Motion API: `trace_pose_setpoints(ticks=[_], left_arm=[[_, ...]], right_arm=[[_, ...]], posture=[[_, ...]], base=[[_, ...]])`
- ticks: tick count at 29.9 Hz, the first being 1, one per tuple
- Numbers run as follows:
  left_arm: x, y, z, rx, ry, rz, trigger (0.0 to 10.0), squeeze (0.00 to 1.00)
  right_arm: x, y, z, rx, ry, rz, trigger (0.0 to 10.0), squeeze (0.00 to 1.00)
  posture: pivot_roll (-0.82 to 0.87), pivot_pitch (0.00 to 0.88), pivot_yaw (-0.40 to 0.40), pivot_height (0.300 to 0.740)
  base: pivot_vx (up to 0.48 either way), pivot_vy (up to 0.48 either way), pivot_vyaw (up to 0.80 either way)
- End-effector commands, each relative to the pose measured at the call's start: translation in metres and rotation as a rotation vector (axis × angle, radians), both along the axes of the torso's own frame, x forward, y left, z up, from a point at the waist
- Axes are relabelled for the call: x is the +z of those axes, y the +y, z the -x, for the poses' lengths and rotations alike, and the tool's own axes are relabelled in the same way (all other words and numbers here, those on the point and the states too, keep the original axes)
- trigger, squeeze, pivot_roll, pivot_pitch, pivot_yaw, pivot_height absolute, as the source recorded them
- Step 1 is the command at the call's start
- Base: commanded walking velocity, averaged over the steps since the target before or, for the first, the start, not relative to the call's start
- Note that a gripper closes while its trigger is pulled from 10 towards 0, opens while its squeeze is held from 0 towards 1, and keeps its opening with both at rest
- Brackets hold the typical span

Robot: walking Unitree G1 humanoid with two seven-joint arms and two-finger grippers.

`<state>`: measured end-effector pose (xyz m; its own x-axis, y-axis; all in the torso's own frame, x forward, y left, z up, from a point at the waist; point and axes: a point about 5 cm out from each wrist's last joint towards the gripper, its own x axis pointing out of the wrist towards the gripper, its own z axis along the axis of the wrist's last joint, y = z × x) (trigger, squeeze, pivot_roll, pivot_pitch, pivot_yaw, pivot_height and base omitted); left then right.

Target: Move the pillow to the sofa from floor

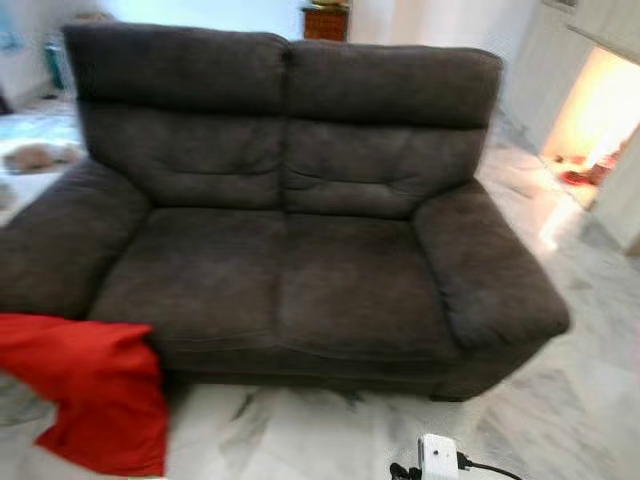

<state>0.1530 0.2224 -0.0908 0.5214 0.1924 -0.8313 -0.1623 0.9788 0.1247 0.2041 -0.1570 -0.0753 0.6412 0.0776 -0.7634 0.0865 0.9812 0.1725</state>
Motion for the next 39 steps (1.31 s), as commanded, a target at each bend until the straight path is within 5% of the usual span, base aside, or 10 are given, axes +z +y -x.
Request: trace_pose_setpoints(ticks=[1,39], left_arm=[[-0.0029,-0.0042,0.0047,0.01,0.019,0.018,10.0,0.0],[-0.0026,-0.0036,0.0043,0.006,0.016,0.01,10.0,0.0]], right_arm=[[-0.0028,-0.0052,0.0055,-0.009,0.019,0.013,10.0,0.0],[-0.0032,-0.0036,0.006,-0.005,0.024,-0.003,10.0,0.0]], posture=[[0.11,0.047,-0.006,0.74],[0.11,0.048,-0.002,0.74]], base=[[0.0,0.48,0.0],[0.0,0.436,0.0]])
